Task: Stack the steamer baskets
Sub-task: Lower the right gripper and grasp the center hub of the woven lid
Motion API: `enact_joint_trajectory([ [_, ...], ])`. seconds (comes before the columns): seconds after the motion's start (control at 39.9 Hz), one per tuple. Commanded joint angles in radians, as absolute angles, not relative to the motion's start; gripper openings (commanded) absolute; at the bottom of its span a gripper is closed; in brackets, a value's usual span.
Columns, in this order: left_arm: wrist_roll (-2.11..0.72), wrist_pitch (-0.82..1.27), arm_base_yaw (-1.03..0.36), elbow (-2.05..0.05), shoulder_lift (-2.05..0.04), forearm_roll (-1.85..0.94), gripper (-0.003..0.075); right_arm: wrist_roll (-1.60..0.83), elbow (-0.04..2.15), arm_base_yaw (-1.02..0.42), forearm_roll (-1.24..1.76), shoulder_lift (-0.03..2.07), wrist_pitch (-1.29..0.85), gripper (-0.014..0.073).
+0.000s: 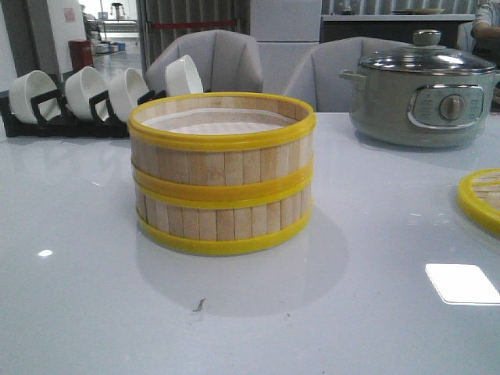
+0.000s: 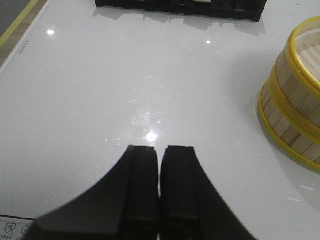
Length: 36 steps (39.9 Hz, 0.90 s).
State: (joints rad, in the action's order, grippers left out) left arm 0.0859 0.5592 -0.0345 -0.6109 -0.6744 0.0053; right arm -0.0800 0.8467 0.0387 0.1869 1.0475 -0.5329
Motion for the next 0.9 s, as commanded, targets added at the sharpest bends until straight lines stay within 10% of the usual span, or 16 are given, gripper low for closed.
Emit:
enact_joint_trajectory([
  [0.0, 0.093, 0.488, -0.040, -0.641, -0.671, 0.008, 0.0085, -0.090, 0.884, 0.038, 0.198, 1.035, -0.506, 0.0045],
  [0.25, 0.093, 0.488, -0.040, -0.641, -0.671, 0.008, 0.0085, -0.090, 0.884, 0.038, 0.198, 1.048, -0.557, 0.0325],
  [0.88, 0.093, 0.488, -0.040, -0.641, -0.671, 0.008, 0.0085, -0.090, 1.124, 0.235, 0.144, 1.504, -0.514, 0.0319],
])
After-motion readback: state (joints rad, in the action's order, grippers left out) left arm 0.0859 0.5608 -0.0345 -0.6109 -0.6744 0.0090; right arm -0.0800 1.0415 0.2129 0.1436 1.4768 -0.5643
